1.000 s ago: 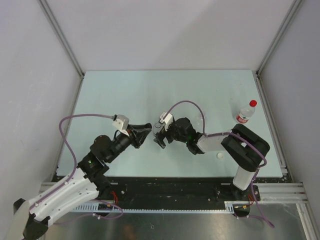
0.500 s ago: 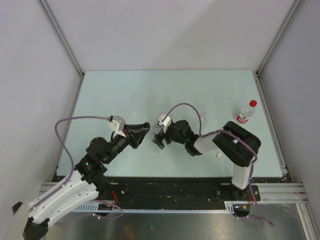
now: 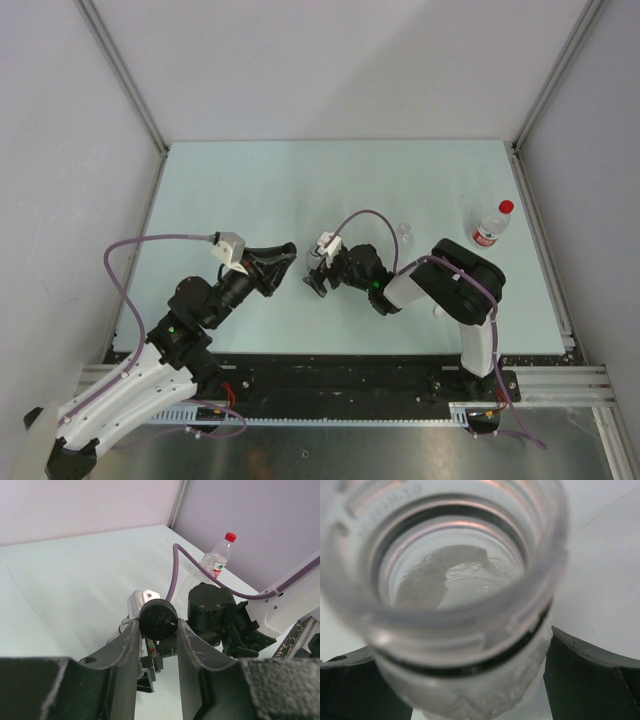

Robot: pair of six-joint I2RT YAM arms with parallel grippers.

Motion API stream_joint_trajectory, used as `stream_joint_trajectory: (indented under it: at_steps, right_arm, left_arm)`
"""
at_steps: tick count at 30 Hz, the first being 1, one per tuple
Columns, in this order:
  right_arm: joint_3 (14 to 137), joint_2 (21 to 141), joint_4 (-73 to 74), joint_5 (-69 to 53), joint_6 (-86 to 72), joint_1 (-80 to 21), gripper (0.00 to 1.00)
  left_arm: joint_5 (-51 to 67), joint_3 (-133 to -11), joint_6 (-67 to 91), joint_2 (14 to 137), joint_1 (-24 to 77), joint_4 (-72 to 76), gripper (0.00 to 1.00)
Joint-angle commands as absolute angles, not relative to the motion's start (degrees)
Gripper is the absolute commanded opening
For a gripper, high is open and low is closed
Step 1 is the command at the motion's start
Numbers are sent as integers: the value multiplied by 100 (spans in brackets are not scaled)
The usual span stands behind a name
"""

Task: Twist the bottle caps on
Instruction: Pick up the plastic bottle at the center of the board.

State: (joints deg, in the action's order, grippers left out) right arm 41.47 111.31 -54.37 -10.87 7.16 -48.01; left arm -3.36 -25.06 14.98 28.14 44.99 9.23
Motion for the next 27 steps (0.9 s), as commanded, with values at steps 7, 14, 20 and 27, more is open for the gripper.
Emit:
stream_joint_trajectory:
  at_steps: [7, 14, 20, 27]
  right_arm:
    - [4131, 11450, -6370, -1291, 901, -4760, 80]
    - [4131, 11489, -6470, -1344, 926, -4761, 70]
    - [4131, 11125, -6021, -1545, 1035, -4802, 63]
    - [4131, 10439, -4837, -1587, 1460, -5169, 61]
  left_arm:
    - [-674, -2516, 1514, 2852, 4521, 1024, 16]
    - [-1184, -2584, 1667, 3026, 4526, 862, 16]
    - [-2103, -3023, 1947, 3481, 4526, 452, 15]
    - [-3270, -3979, 2190, 4724, 4514, -44, 14]
